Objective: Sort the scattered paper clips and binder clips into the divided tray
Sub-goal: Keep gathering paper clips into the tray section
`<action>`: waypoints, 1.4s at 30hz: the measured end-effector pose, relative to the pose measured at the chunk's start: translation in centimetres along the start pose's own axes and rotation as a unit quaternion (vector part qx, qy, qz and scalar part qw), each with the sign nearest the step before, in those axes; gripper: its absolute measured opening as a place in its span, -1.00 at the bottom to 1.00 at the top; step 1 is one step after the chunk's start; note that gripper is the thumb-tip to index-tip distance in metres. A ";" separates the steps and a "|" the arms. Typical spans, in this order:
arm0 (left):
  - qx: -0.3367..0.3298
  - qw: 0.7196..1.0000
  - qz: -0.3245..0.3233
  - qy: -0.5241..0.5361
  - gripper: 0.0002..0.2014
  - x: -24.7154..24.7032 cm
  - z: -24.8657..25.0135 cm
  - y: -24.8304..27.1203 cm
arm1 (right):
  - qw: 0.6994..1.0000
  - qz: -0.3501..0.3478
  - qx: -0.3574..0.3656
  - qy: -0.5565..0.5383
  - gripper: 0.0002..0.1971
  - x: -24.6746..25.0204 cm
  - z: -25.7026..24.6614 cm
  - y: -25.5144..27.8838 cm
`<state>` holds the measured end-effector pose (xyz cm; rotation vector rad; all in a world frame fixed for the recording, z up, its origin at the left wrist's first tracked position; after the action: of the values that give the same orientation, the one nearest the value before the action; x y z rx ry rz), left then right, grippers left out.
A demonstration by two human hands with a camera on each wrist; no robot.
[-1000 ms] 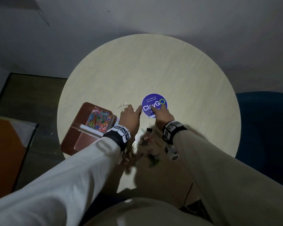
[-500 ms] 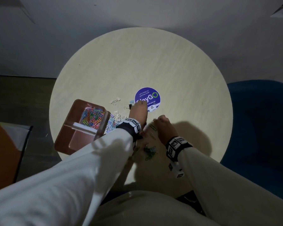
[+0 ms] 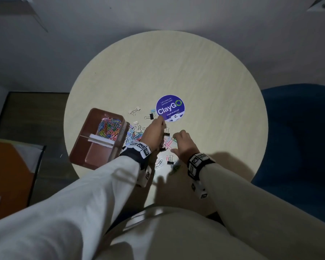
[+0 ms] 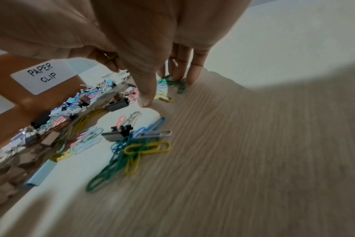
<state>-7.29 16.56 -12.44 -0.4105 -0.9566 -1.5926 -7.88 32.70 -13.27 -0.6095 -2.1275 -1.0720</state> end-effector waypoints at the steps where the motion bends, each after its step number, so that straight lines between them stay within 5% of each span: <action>1: 0.004 1.000 -0.016 0.020 -0.88 -0.4 -0.4 0.5 | 1.000 0.002 -0.001 0.003 -0.51 -0.1 -0.2 -0.1; 5: -0.001 0.998 -0.069 -0.003 -0.74 -1.6 -1.2 2.2 | 1.000 0.001 0.006 0.030 -0.78 -1.3 -0.7 0.2; 8: 0.015 0.997 -0.063 -0.051 -0.82 -2.5 -1.4 3.6 | 0.999 0.001 -0.002 0.040 -0.84 -1.8 -0.8 0.6; 11: 0.052 0.991 -0.066 -0.104 -0.69 -3.0 -2.0 4.6 | 1.000 0.009 -0.014 -0.001 -0.88 -1.7 -0.8 0.9; 15: 0.081 0.989 -0.061 -0.110 -0.75 -2.2 -3.7 5.6 | 0.993 -0.007 -0.047 -0.104 -0.93 -0.9 -0.2 1.7; 17: 0.088 0.988 -0.058 -0.112 -0.75 -1.5 -4.7 5.8 | 0.963 0.001 -0.088 -0.254 -0.95 -0.3 0.0 2.2; 20: 0.083 0.988 -0.055 -0.122 -0.77 -0.5 -5.3 5.9 | 0.894 0.035 -0.135 -0.425 -0.71 0.1 0.8 2.4; 26: 0.034 0.984 -0.059 -0.162 -0.65 -0.2 -2.5 4.4 | 0.973 0.034 -0.067 -0.218 -0.76 0.1 1.7 3.0; 28: 0.012 0.980 -0.065 -0.190 -0.66 -0.6 -1.4 3.8 | 0.980 0.040 -0.077 -0.177 -0.85 0.1 1.4 3.2; 33: 0.003 0.981 -0.082 -0.176 -0.79 -1.8 -1.2 3.0 | 0.995 -0.021 -0.090 -0.031 -0.66 -0.9 0.8 3.3; 42: -0.006 0.988 -0.073 -0.136 -0.80 -1.7 -2.1 3.6 | 0.996 -0.042 -0.067 0.029 -0.81 -1.2 -0.4 2.6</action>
<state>-2.95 16.06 -13.61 -0.5875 -1.2070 -1.7046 -5.20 33.72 -12.64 -0.5476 -2.0593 -1.2706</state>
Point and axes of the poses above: each hand's wrist, its own y-axis away from the middle knuckle, its own x-axis out of the back of the hand, z = x × y, the point moved 1 cm from there along -y, towards the middle knuckle, and after that the axes turned 9 degrees about -z, right-handed, at the moved point
